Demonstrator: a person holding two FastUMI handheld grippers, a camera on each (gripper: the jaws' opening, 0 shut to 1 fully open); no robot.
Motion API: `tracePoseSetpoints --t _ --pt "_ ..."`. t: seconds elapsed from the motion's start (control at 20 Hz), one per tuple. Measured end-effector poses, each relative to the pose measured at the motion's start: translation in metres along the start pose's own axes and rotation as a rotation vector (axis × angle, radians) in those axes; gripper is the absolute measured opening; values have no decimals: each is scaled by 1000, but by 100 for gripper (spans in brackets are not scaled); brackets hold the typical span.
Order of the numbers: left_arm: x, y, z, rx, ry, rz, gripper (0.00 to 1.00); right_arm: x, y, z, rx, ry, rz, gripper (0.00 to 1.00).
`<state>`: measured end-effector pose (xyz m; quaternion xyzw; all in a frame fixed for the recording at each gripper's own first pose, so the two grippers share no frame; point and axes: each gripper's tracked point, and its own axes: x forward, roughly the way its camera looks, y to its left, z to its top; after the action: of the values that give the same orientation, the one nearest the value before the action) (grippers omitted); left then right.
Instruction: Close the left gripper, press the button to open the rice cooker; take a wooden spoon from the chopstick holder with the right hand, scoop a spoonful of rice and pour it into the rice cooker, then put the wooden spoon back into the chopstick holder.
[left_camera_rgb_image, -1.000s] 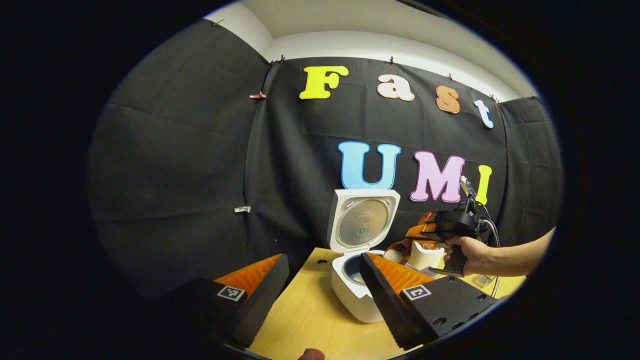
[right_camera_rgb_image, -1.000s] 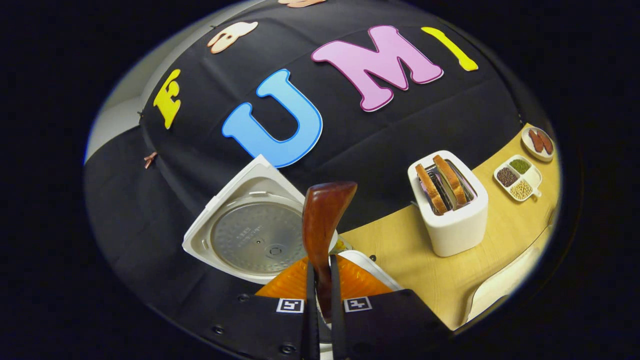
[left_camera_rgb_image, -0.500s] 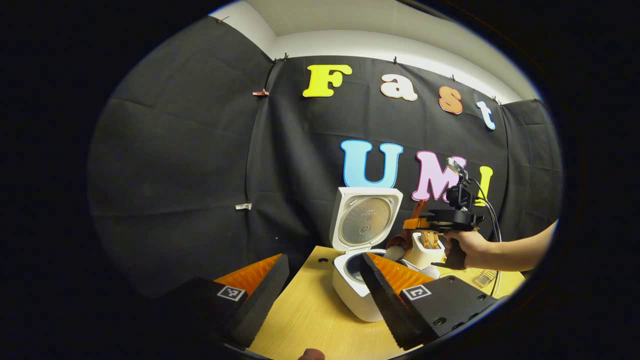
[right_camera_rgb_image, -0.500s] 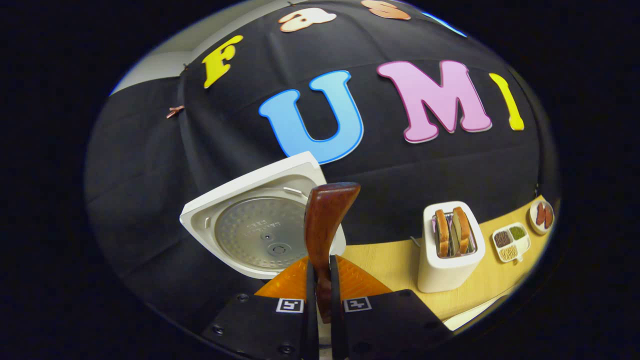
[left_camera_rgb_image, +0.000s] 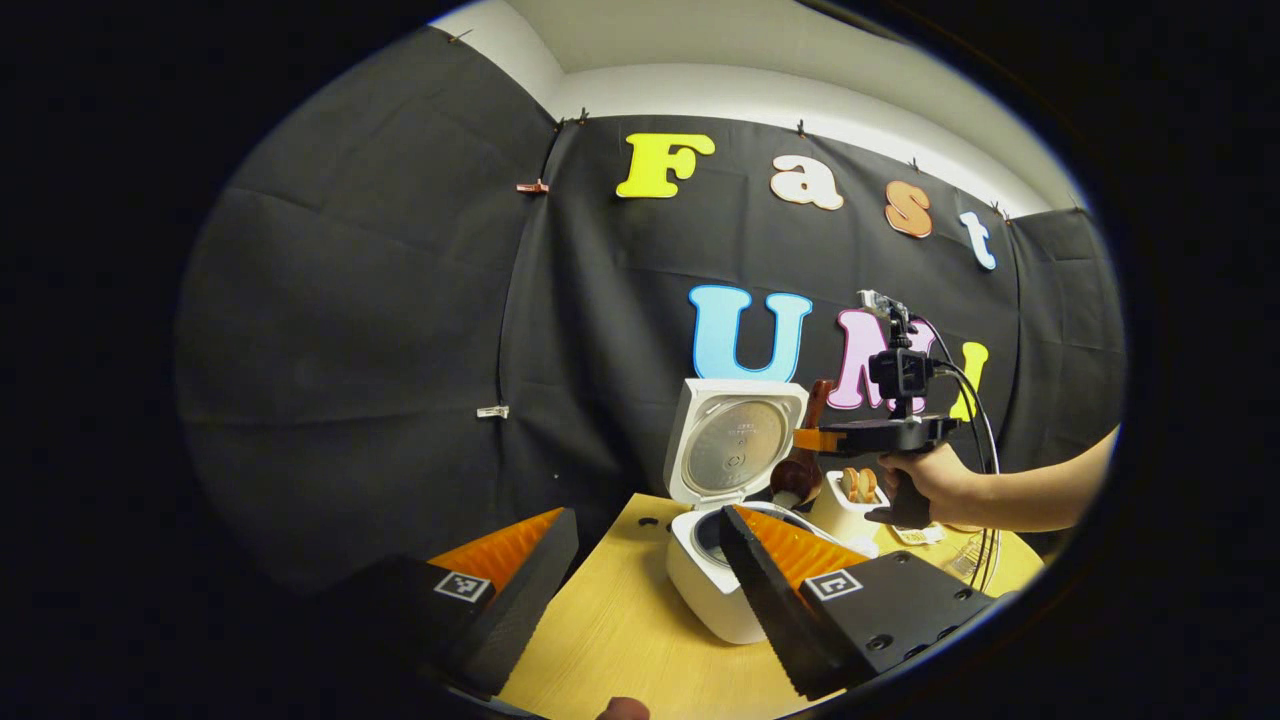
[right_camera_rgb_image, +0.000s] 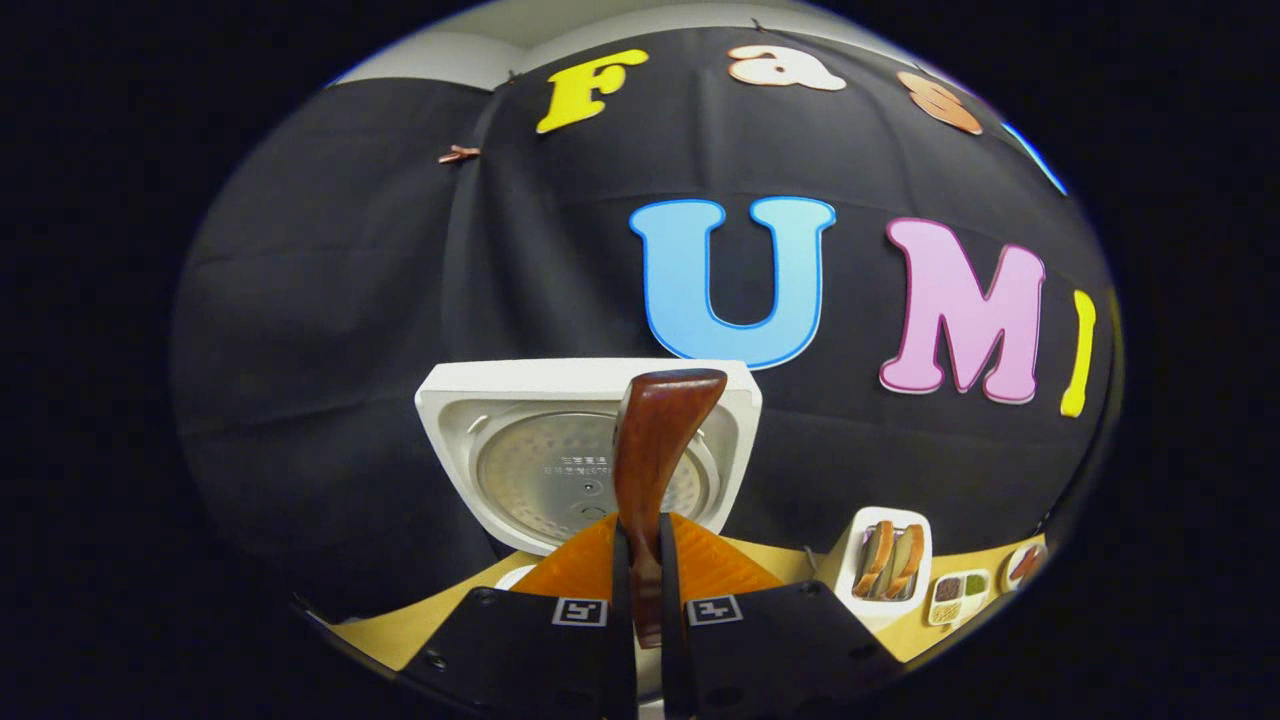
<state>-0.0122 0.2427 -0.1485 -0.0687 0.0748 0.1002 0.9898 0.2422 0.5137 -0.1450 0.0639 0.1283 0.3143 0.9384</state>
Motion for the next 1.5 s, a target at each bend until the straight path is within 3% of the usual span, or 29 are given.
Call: tracePoseSetpoints --t 0.5,0.8,0.9,1.05,1.5 --pt "-4 2 5 -11 -14 5 98 -9 45 8 -468 -19 93 14" --pt "-13 0 5 -14 -21 8 98 -16 57 21 -590 -69 94 14" --pt "-16 0 7 -15 -22 10 98 -15 58 17 -542 -55 114 10" --pt "-18 -1 8 -20 -24 15 98 -17 49 23 -478 -38 94 14" --pt "-34 -9 11 -18 -28 20 98 -31 12 30 -39 38 75 14"
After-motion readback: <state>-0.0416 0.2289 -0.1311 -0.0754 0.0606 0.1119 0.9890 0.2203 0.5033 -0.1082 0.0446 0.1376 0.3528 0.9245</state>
